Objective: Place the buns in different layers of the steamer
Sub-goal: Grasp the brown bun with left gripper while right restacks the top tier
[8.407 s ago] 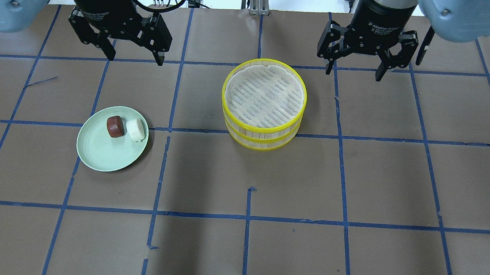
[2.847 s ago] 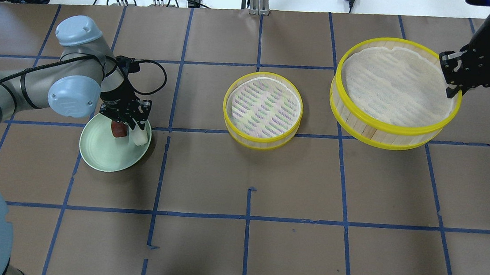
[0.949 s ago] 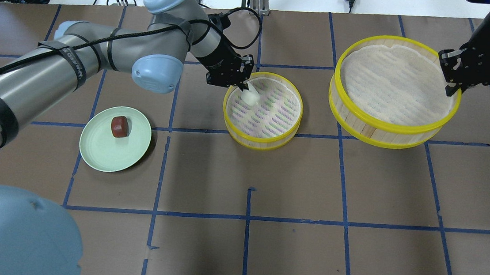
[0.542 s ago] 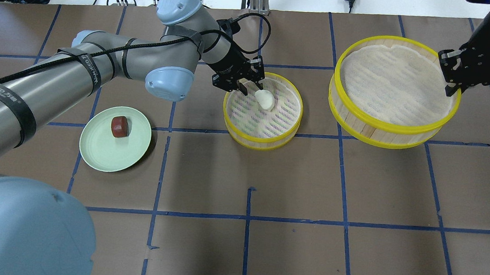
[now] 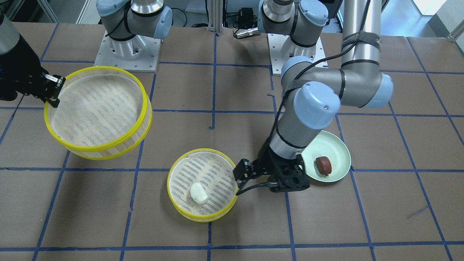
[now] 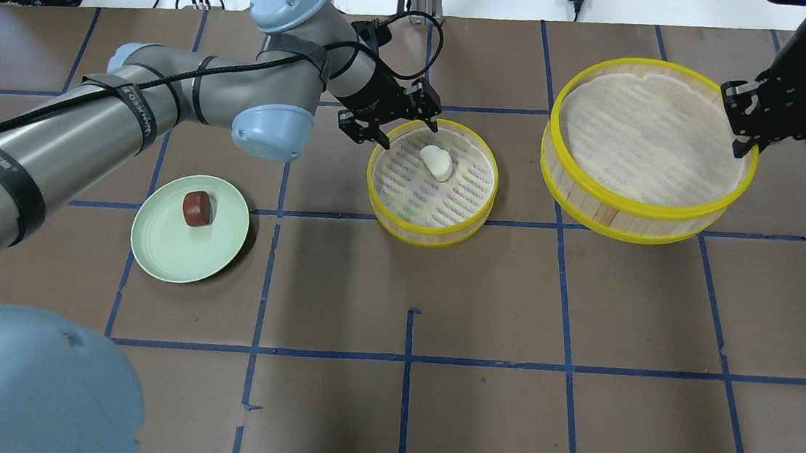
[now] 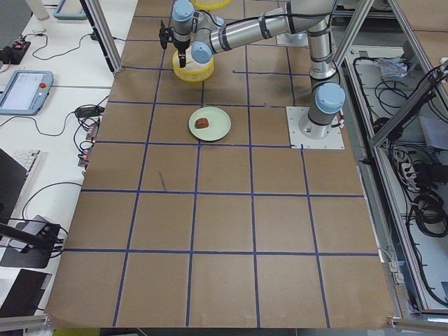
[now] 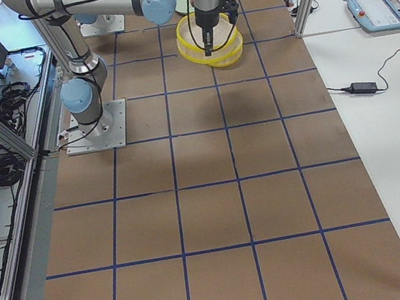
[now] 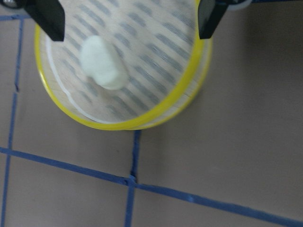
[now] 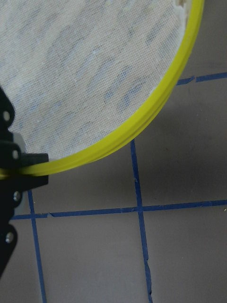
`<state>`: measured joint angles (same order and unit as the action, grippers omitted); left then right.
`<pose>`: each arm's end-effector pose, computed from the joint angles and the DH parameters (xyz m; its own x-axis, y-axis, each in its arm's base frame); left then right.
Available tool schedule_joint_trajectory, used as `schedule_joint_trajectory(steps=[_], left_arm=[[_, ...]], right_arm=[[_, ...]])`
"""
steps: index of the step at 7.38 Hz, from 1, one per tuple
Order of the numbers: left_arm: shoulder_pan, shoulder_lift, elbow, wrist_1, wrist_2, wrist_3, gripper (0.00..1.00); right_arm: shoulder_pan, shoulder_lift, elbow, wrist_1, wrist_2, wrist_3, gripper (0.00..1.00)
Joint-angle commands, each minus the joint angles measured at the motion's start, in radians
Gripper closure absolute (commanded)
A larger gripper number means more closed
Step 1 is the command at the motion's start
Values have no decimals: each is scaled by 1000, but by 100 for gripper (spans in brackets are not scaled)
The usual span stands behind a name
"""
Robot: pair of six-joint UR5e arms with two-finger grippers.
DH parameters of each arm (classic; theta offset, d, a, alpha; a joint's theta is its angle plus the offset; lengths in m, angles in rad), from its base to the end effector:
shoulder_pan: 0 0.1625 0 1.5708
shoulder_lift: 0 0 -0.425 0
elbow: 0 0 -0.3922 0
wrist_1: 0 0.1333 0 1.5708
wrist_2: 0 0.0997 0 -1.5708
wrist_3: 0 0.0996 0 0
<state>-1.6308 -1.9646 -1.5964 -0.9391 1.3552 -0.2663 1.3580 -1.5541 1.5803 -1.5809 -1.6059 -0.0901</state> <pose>-0.1927 -0.6288 0.3212 -0.9535 -0.1569 0.2572 -0.1993 0.9687 -0.1482 0.0219 -0.5134 0.4760 -0.9920 0.1217 0.0335 0.1224 0.9923 0.0192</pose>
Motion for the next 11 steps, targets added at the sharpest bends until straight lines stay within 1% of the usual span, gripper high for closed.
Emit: schedule_joint_trajectory(steps=[1, 2, 3, 4, 5, 7, 8, 9, 10, 11], left_arm=[[174, 38, -48, -50, 68, 155, 0], [243, 33, -133, -35, 90, 306, 0], [305, 33, -198, 9, 90, 373, 0], [319, 33, -250, 17, 91, 431, 1], [319, 33, -285, 20, 96, 438, 9], [321, 35, -310, 25, 148, 437, 7], [324, 39, -322, 19, 163, 446, 6], [324, 32, -338, 19, 165, 444, 8], [324, 17, -332, 14, 168, 453, 31], [324, 21, -329, -28, 167, 464, 64]], right_arm=[[138, 29, 13, -19, -11, 183, 86], [209, 81, 18, -115, -12, 290, 86], [280, 162, 24, -176, -20, 362, 86], [320, 211, 27, -261, -19, 403, 86], [331, 226, 39, -263, -8, 421, 86], [343, 241, 66, -318, -5, 435, 86], [349, 241, 67, -321, -3, 434, 86], [351, 247, 67, -323, -2, 434, 86], [352, 247, 67, -343, 6, 449, 86], [354, 249, 69, -340, 7, 469, 86]])
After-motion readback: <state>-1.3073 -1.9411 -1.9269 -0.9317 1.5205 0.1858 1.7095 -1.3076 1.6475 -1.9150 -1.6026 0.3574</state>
